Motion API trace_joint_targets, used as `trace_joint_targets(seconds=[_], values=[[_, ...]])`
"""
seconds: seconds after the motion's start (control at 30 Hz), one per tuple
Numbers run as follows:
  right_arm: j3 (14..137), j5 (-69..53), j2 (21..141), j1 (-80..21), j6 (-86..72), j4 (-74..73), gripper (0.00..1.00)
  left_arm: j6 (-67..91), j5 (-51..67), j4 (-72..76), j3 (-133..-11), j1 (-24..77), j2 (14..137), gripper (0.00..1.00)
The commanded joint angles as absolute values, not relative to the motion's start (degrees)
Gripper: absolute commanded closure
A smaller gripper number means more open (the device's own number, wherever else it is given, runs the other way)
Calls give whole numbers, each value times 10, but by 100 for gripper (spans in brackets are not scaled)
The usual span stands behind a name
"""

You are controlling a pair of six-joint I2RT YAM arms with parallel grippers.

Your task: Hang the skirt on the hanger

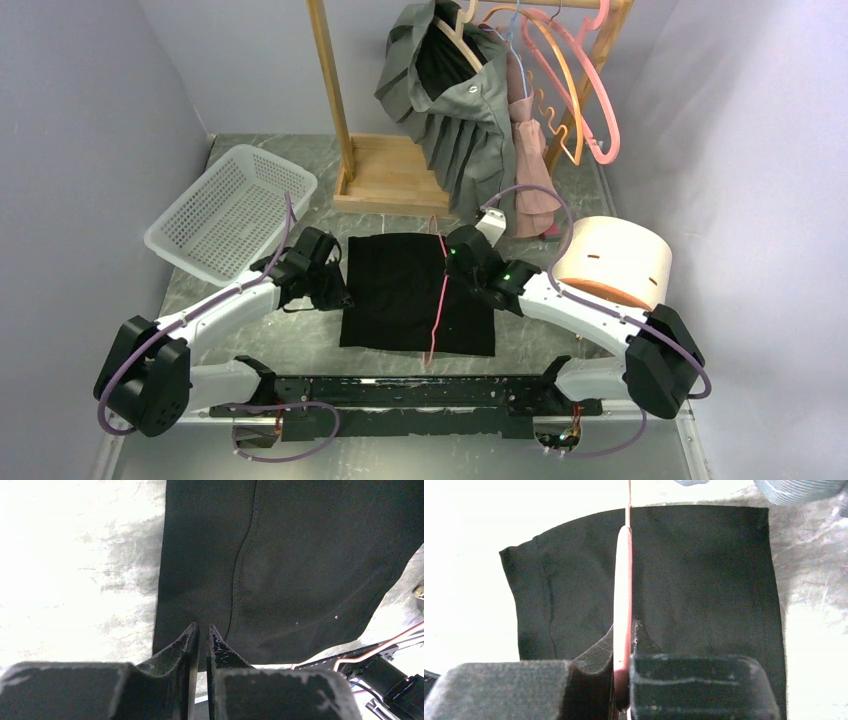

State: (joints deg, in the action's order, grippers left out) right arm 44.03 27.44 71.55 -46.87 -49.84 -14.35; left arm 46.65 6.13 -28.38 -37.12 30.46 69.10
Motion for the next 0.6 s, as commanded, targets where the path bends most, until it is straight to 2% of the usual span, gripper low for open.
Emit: trace_joint_targets(seconds=[0.0, 0.27, 0.57], values=[[453, 246, 726, -466, -470, -100, 100, 455, 60, -274, -387, 304, 682, 84], [442, 209, 704, -466, -433, -56, 100, 451, 56, -278, -392, 303, 676, 84], [456, 211, 690, -466, -435, -79, 100, 447, 54, -280, -396, 303, 671, 83]])
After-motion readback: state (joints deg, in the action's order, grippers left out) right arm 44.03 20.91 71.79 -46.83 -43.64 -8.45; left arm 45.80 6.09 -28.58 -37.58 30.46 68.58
